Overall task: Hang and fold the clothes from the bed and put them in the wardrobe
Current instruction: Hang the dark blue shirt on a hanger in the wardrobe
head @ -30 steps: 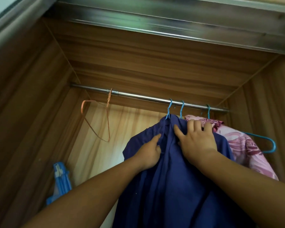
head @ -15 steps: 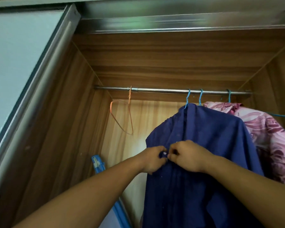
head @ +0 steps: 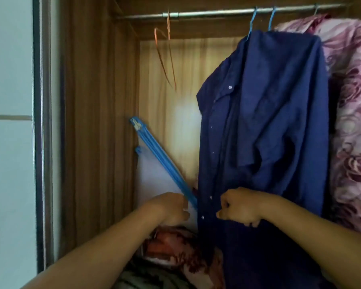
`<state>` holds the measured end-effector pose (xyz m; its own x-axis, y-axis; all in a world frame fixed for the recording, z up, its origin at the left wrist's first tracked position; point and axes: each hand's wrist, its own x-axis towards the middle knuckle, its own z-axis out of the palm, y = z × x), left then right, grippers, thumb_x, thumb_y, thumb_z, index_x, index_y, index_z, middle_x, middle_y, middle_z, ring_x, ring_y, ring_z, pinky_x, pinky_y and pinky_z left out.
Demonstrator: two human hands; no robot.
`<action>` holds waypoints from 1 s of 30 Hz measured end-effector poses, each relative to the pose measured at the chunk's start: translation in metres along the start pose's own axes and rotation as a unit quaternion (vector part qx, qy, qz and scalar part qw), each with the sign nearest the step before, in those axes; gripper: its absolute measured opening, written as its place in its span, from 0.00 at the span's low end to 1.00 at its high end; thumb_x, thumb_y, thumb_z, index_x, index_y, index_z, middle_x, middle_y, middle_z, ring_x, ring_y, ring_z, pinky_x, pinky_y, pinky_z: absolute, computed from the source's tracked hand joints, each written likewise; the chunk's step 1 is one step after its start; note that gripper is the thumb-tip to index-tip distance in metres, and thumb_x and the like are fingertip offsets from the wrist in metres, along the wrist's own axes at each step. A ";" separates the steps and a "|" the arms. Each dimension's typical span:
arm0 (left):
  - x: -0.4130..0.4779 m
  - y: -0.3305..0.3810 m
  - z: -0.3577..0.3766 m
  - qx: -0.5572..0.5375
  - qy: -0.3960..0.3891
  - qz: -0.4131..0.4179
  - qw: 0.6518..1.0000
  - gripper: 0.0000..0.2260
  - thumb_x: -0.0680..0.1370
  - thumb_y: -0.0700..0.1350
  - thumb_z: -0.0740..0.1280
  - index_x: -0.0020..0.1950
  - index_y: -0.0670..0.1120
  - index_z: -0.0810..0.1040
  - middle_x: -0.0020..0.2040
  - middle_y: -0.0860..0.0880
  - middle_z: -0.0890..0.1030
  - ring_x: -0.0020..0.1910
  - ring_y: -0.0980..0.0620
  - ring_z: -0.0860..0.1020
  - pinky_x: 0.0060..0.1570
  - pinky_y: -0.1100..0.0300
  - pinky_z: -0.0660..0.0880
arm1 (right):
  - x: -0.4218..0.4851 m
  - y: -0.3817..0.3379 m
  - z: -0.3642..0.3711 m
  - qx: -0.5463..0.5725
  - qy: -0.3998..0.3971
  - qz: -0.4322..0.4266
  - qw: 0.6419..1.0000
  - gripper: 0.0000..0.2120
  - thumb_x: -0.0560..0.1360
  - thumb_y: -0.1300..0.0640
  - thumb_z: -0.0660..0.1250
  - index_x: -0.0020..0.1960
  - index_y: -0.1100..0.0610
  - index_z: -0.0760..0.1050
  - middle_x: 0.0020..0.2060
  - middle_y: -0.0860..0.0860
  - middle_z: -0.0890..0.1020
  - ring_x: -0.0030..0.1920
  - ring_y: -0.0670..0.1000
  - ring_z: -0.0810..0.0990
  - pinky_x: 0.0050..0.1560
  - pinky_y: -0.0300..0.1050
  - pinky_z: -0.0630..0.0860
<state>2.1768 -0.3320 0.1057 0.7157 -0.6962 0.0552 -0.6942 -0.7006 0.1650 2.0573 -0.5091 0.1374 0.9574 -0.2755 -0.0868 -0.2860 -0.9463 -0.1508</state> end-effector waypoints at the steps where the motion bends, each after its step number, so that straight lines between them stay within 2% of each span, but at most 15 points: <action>1: -0.006 -0.004 0.013 0.008 -0.018 -0.007 1.000 0.22 0.82 0.57 0.61 0.72 0.48 0.73 0.71 0.45 0.73 0.66 0.45 0.74 0.65 0.55 0.72 | -0.004 0.004 0.013 -0.007 -0.008 0.005 1.000 0.20 0.79 0.40 0.63 0.53 0.58 0.77 0.48 0.56 0.81 0.46 0.55 0.83 0.45 0.52 0.84; 4: -0.024 -0.013 0.050 0.021 -0.059 0.030 0.998 0.25 0.78 0.62 0.62 0.69 0.49 0.77 0.69 0.47 0.76 0.63 0.46 0.77 0.64 0.55 0.74 | -0.017 0.016 0.051 -0.030 -0.027 0.010 0.999 0.19 0.80 0.41 0.63 0.53 0.57 0.76 0.49 0.51 0.80 0.46 0.51 0.80 0.44 0.45 0.79; 6: -0.038 -0.016 0.074 -0.011 -0.065 0.056 0.996 0.22 0.80 0.55 0.64 0.70 0.48 0.76 0.68 0.49 0.77 0.65 0.48 0.76 0.66 0.56 0.71 | -0.027 0.026 0.080 -0.041 -0.042 0.012 0.998 0.18 0.80 0.41 0.62 0.52 0.56 0.76 0.50 0.50 0.80 0.49 0.51 0.79 0.47 0.44 0.76; 8: -0.048 -0.021 0.099 -0.009 -0.062 0.037 0.997 0.16 0.83 0.48 0.60 0.68 0.43 0.77 0.62 0.49 0.78 0.63 0.47 0.76 0.63 0.57 0.71 | -0.037 0.038 0.111 -0.059 -0.050 0.024 0.997 0.17 0.80 0.40 0.62 0.53 0.54 0.77 0.52 0.49 0.80 0.50 0.51 0.77 0.48 0.44 0.72; 11: -0.058 -0.032 0.150 -0.006 -0.106 0.006 0.994 0.21 0.81 0.54 0.56 0.60 0.41 0.79 0.61 0.43 0.80 0.58 0.45 0.78 0.55 0.57 0.73 | -0.055 0.061 0.161 -0.073 -0.060 0.069 0.993 0.21 0.79 0.37 0.61 0.57 0.53 0.79 0.53 0.51 0.82 0.51 0.53 0.79 0.52 0.46 0.74; 13: -0.067 -0.033 0.185 -0.001 -0.129 0.034 0.991 0.23 0.79 0.57 0.54 0.58 0.43 0.80 0.60 0.46 0.80 0.55 0.48 0.78 0.53 0.58 0.73 | -0.073 0.073 0.192 -0.079 -0.072 0.100 0.989 0.23 0.79 0.36 0.61 0.59 0.54 0.78 0.54 0.53 0.82 0.54 0.55 0.81 0.54 0.48 0.76; 15: -0.080 -0.027 0.214 -0.001 -0.138 0.050 0.989 0.13 0.82 0.54 0.57 0.50 0.48 0.77 0.52 0.49 0.80 0.48 0.52 0.76 0.45 0.58 0.71 | -0.095 0.088 0.223 -0.083 -0.093 0.126 0.984 0.26 0.79 0.35 0.61 0.67 0.53 0.74 0.63 0.53 0.79 0.62 0.56 0.78 0.59 0.47 0.74; 17: -0.090 -0.014 0.241 -0.002 -0.145 0.061 0.988 0.09 0.82 0.54 0.58 0.45 0.51 0.72 0.46 0.50 0.77 0.43 0.52 0.75 0.43 0.58 0.72 | -0.120 0.104 0.250 -0.066 -0.120 0.154 0.979 0.30 0.79 0.34 0.59 0.73 0.52 0.68 0.71 0.51 0.74 0.70 0.54 0.73 0.65 0.45 0.70; 20: -0.100 0.014 0.283 0.009 -0.155 0.089 0.984 0.08 0.82 0.53 0.60 0.48 0.50 0.72 0.49 0.48 0.77 0.45 0.51 0.72 0.38 0.58 0.65 | -0.163 0.127 0.289 -0.019 -0.140 0.194 0.971 0.29 0.79 0.33 0.57 0.73 0.49 0.65 0.72 0.49 0.73 0.72 0.53 0.70 0.69 0.46 0.68; 22: -0.106 0.041 0.310 0.021 -0.167 0.130 0.977 0.09 0.81 0.52 0.61 0.53 0.48 0.75 0.50 0.49 0.77 0.49 0.49 0.76 0.39 0.58 0.65 | -0.195 0.139 0.315 -0.004 -0.148 0.231 0.962 0.29 0.79 0.33 0.57 0.73 0.48 0.65 0.71 0.49 0.74 0.71 0.53 0.71 0.68 0.49 0.70; 24: -0.111 0.069 0.337 0.029 -0.189 0.172 0.966 0.07 0.80 0.52 0.63 0.49 0.49 0.75 0.48 0.49 0.78 0.50 0.49 0.77 0.42 0.58 0.68 | -0.229 0.152 0.341 0.013 -0.158 0.278 0.947 0.30 0.78 0.32 0.57 0.74 0.46 0.64 0.70 0.49 0.74 0.70 0.54 0.73 0.65 0.53 0.73; 26: -0.115 0.100 0.361 0.026 -0.213 0.212 0.954 0.07 0.80 0.51 0.63 0.44 0.50 0.73 0.48 0.47 0.80 0.49 0.48 0.78 0.41 0.58 0.65 | -0.263 0.164 0.361 0.028 -0.166 0.328 0.930 0.29 0.78 0.33 0.57 0.74 0.45 0.65 0.68 0.48 0.76 0.67 0.54 0.76 0.59 0.52 0.77; 27: -0.117 0.118 0.371 0.027 -0.222 0.233 0.946 0.06 0.80 0.50 0.62 0.46 0.49 0.74 0.49 0.47 0.80 0.50 0.48 0.79 0.42 0.59 0.65 | -0.280 0.170 0.369 0.039 -0.170 0.351 0.920 0.27 0.78 0.33 0.57 0.72 0.45 0.68 0.65 0.48 0.78 0.64 0.54 0.77 0.56 0.50 0.78; 30: -0.122 0.174 0.398 0.031 -0.234 0.299 0.925 0.12 0.80 0.54 0.58 0.50 0.48 0.75 0.46 0.49 0.79 0.50 0.48 0.80 0.49 0.56 0.74 | -0.329 0.187 0.391 0.077 -0.177 0.416 0.889 0.26 0.78 0.34 0.59 0.70 0.47 0.70 0.62 0.48 0.79 0.60 0.52 0.79 0.53 0.48 0.79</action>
<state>1.9388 -0.4312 -0.2644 0.1011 -0.9433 -0.3162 -0.9687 -0.1657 0.1846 1.6731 -0.5294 -0.2472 0.3475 -0.7727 -0.5312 -0.9169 -0.3986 -0.0199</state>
